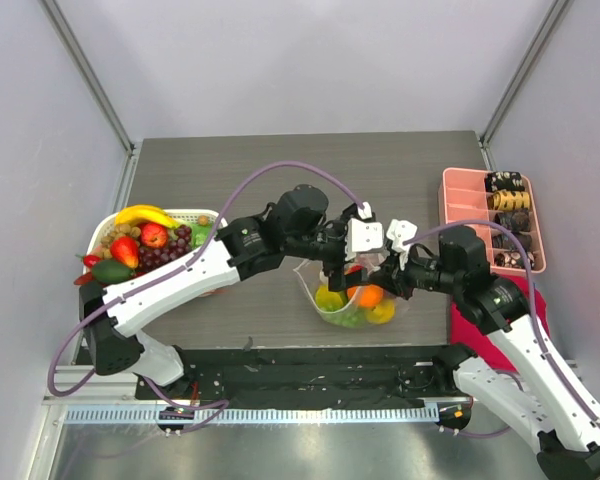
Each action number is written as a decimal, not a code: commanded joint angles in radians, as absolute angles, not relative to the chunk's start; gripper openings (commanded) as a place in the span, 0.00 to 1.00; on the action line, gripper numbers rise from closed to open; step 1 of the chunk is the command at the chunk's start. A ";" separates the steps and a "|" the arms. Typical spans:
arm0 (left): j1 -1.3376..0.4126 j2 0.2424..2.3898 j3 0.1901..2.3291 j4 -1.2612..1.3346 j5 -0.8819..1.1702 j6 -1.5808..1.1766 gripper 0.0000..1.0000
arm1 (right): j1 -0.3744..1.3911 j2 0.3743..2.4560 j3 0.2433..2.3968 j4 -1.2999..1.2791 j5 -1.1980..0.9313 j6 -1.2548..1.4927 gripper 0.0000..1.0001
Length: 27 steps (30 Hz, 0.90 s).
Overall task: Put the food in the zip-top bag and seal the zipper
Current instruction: Adjust the zipper food storage bag at the center of the board.
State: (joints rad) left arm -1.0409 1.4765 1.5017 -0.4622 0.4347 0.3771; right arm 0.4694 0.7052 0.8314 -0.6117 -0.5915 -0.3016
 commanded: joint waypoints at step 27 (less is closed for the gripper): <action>-0.916 1.394 1.307 -0.419 0.483 0.344 0.00 | 0.472 0.624 0.752 -0.451 -0.634 -0.342 0.48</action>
State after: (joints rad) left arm -0.9962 1.4609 1.3041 -0.3904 0.4343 0.3702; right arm 0.4694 0.6407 0.7574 -0.5480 -0.6426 -0.3412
